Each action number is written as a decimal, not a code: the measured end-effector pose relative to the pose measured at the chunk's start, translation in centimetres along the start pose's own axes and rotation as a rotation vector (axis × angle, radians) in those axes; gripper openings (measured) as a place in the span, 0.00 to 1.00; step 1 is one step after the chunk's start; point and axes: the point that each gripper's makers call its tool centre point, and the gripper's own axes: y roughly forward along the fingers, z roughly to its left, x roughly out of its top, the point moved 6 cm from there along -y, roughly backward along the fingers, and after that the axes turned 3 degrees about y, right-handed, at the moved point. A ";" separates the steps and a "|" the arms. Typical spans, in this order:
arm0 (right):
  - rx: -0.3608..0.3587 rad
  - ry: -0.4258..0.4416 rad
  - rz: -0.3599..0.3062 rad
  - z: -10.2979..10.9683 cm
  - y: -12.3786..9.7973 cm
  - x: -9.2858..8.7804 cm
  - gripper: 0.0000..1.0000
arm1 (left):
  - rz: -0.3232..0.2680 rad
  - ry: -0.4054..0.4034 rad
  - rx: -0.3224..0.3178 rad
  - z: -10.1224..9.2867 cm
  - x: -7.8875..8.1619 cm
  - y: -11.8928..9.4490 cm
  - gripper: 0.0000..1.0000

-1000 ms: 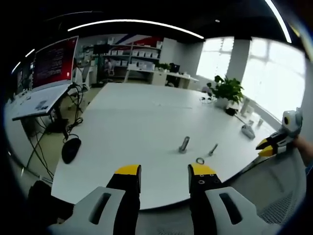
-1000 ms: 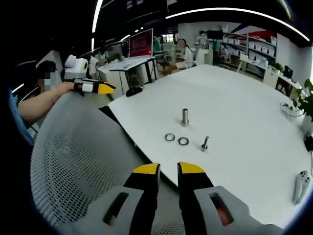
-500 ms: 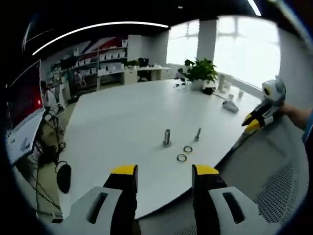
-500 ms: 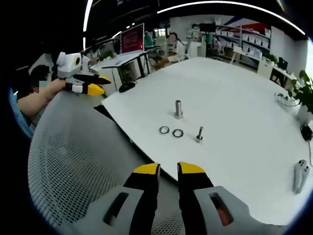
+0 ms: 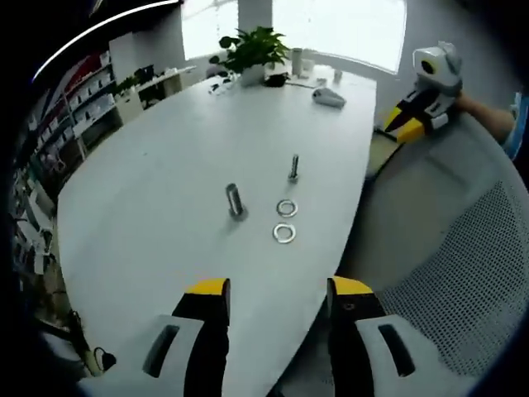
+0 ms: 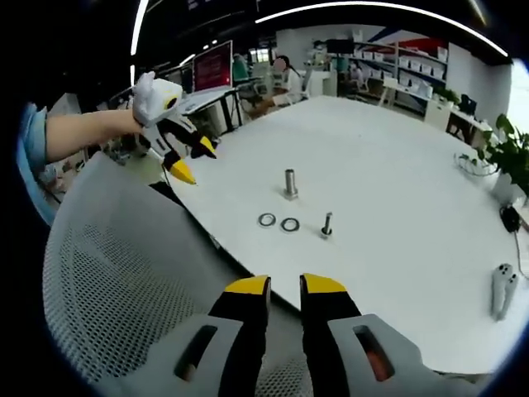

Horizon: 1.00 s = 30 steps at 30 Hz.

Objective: Place the washer onto the threaded stud by aligning its center hole with the stud, sliding it down to the base, and recovering from edge contact or off-axis alignment until the washer reaches the visible bottom stop.

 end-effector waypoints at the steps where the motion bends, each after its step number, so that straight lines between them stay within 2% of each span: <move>1: -0.003 0.001 0.003 0.0 0.0 0.0 0.17 | 0.018 0.008 -0.003 0.3 0.1 0.6 0.42; 2: -0.009 0.001 0.005 -0.1 0.0 0.0 0.17 | 0.056 0.013 -0.016 0.7 0.1 1.5 0.40; 5: -0.018 0.003 0.002 -0.2 -0.1 0.0 0.17 | 0.086 0.047 -0.051 0.9 0.8 3.2 0.35; 13: -0.041 0.018 0.002 -0.4 -0.2 -0.1 0.17 | 0.179 0.153 -0.158 -0.7 2.7 9.1 0.36; 18: -0.046 0.020 0.004 -0.6 -0.3 -0.1 0.17 | 0.231 0.225 -0.170 -1.4 3.1 11.5 0.35; 25: -0.043 0.021 0.007 -0.6 -0.3 -0.2 0.17 | 0.285 0.261 -0.184 -1.8 3.1 13.1 0.33; 30: -0.038 0.023 0.007 -0.6 -0.2 -0.2 0.17 | 0.306 0.342 -0.154 -1.3 3.5 13.2 0.25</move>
